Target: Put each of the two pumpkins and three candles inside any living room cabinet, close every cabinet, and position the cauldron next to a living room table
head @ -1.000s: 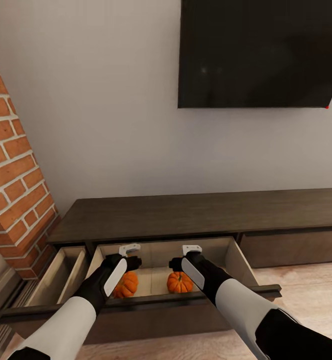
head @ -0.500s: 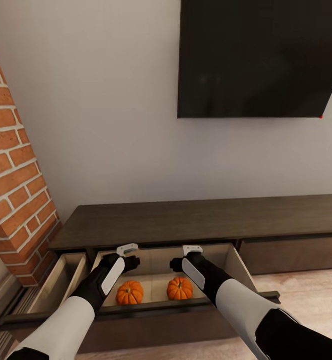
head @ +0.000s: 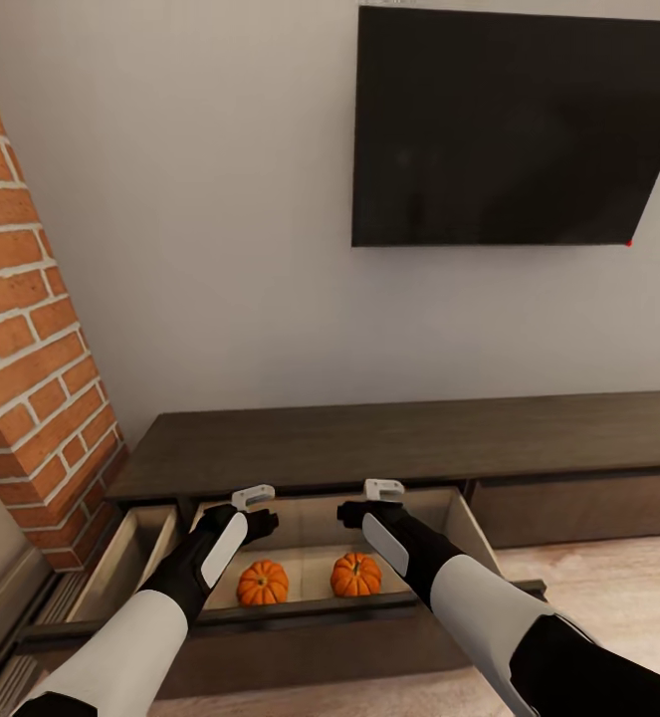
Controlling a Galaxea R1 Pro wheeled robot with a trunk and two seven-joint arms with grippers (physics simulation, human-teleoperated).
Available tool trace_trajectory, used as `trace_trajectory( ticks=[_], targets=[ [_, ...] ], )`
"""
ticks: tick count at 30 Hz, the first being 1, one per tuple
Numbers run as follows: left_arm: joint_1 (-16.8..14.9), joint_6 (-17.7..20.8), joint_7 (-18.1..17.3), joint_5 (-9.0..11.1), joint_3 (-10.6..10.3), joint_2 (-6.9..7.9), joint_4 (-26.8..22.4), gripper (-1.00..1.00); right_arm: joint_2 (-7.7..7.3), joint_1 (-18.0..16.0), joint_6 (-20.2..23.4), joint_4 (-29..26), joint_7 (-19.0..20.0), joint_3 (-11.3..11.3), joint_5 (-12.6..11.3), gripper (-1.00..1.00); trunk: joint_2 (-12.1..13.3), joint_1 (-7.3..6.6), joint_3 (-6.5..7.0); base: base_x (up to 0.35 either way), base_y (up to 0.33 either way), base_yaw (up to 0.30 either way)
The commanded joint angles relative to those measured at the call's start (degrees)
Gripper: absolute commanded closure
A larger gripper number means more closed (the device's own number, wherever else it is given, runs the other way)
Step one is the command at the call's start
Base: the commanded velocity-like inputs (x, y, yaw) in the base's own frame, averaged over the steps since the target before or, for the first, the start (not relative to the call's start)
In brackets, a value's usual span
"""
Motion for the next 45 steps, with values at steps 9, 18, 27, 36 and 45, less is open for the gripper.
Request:
trace_trajectory(
  ticks=[9, 18, 27, 36, 45],
  targets=[
    [-0.03, 0.12, 0.54, 0.61, -0.2, 0.03, -0.08, -1.0, -0.26, -0.06, -0.84, -0.09, -0.49, 0.63, -0.44, -1.0, 3.6, -1.99, 1.56, -0.078, 0.0, 0.0],
    [-0.03, 0.12, 0.48, 0.61, -0.2, 0.13, -0.08, -1.0, -0.36, -0.06, -0.23, -0.18, -0.63, 0.65, -0.44, -1.0, 7.21, -3.97, 3.18, -0.079, 0.0, 0.0],
    [-0.03, 0.12, 0.47, 0.61, -0.12, 0.07, -0.08, -1.0, -0.35, 0.15, -0.28, -0.25, -0.63, 0.74, -0.44, -1.0, 10.82, -5.95, 4.79, -0.274, 0.0, 0.0],
    [-0.03, 0.11, 0.46, 0.61, -0.12, 0.07, -0.08, -1.0, -0.36, 0.17, -0.29, -0.17, -0.63, 0.74, -0.44, -1.0, 14.43, -7.92, 6.41, -0.337, 0.0, 0.0],
    [-0.03, 0.12, 0.45, 0.61, -0.12, 0.07, -0.08, -1.0, -0.36, 0.17, -0.2, -0.17, -0.55, 0.74, -0.44, -1.0, 18.04, -9.9, 8.02, -0.338, 0.0, 0.0]
  ],
)
